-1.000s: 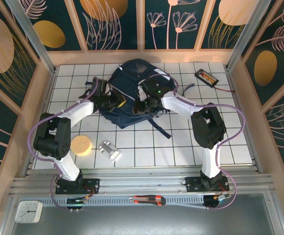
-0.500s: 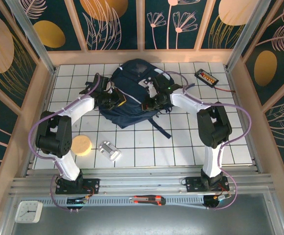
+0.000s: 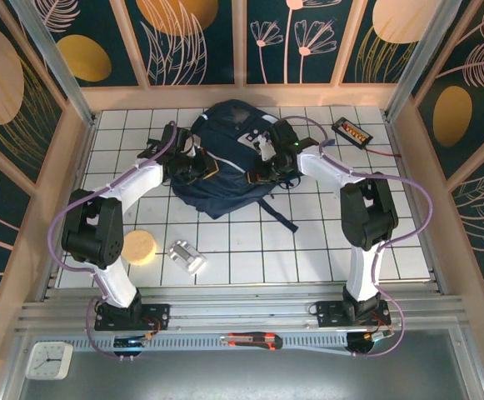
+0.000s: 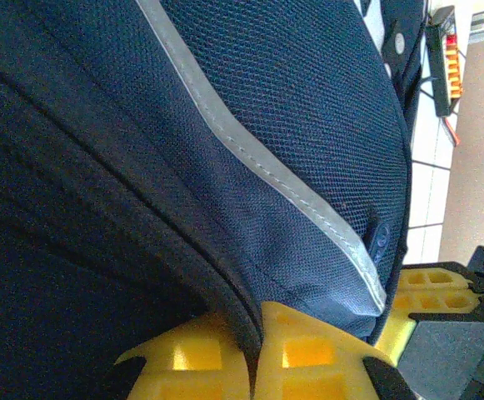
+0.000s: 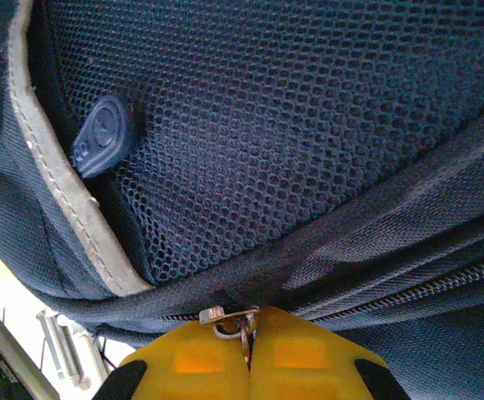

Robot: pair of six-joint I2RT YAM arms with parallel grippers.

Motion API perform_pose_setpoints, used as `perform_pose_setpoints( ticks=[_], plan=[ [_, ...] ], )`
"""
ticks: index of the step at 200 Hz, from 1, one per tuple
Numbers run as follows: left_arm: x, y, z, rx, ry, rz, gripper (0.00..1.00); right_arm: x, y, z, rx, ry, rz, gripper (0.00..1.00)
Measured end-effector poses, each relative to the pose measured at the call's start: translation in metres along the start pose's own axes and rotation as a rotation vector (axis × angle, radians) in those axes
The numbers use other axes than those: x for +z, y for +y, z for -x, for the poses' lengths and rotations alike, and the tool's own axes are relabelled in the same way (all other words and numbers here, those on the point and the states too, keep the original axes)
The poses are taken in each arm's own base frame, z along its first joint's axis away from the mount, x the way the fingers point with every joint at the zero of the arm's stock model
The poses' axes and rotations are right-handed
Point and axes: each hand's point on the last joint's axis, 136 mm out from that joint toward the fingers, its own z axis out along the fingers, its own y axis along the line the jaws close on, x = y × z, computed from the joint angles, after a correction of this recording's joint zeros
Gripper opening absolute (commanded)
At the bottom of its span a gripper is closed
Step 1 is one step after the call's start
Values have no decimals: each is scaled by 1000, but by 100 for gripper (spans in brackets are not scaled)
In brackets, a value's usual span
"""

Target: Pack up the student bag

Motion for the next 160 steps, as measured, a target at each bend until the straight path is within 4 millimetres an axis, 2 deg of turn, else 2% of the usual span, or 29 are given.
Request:
perform_pose_setpoints(
  ticks=[50, 83, 127, 160],
  plan=[
    [7, -1, -8, -95, 3, -85, 0, -4, -10, 2, 7, 3, -42, 0],
    [0, -11, -12, -167, -30, -149, 0, -7, -13, 4, 15, 1, -50, 0],
    [6, -22, -36, -269, -45, -206, 0, -16, -27, 6, 51, 2, -73, 0],
    [12, -33, -45, -317, -62, -239, 0, -23, -36, 11, 74, -7, -86, 0]
  ],
)
